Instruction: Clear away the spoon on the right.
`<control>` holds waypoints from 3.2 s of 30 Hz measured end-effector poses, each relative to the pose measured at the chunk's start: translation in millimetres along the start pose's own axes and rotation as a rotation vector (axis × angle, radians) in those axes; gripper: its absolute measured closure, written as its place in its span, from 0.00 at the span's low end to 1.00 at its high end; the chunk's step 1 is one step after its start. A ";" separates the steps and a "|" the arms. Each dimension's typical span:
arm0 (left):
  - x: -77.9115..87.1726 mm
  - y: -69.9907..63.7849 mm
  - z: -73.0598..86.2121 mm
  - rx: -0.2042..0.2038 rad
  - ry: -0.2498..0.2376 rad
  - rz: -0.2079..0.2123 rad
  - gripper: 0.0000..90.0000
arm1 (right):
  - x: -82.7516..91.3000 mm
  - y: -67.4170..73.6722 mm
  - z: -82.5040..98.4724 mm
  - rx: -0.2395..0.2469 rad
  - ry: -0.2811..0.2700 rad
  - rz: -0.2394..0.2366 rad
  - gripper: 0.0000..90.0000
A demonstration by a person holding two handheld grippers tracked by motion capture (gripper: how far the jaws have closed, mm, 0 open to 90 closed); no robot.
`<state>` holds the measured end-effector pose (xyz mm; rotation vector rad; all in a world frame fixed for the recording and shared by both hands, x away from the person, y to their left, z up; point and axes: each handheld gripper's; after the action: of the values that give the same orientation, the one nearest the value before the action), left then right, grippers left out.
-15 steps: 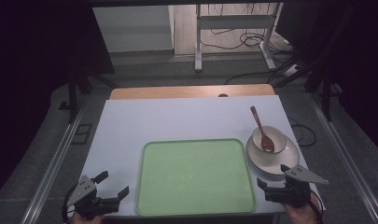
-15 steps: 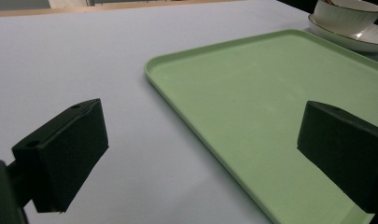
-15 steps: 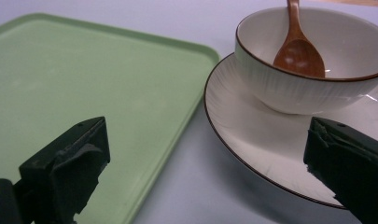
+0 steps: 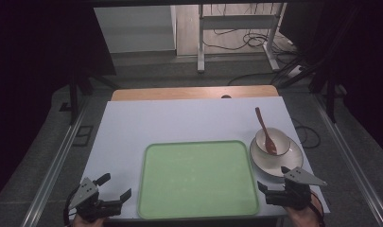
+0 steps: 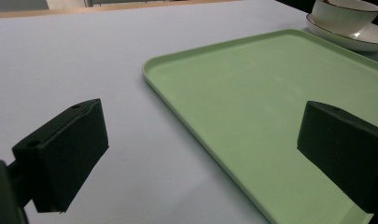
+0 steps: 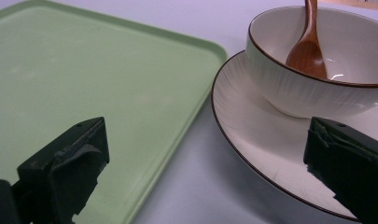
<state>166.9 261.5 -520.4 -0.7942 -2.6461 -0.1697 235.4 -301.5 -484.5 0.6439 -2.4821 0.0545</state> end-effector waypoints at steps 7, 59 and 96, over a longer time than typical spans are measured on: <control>-0.4 0.0 0.2 0.001 0.009 0.003 0.02 | -0.7 0.8 -0.3 0.001 0.001 0.002 0.01; -2.2 -0.4 0.5 0.002 0.028 -0.001 0.02 | -22.3 -7.4 -47.6 0.019 0.037 0.014 0.02; -1.8 -0.2 0.6 0.003 0.029 -0.002 0.02 | -54.7 -38.6 -93.2 -0.030 0.159 0.077 0.29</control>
<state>167.9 260.5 -521.7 -0.7823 -2.6195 -0.1768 340.9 -295.5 -439.7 0.5105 -2.3493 0.0943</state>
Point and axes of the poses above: each handheld gripper's, and its own axes: x roughly backward along the jaws, z roughly out of its underside, y roughly to its left, and after that the axes turned 9 degrees about -x, right-handed
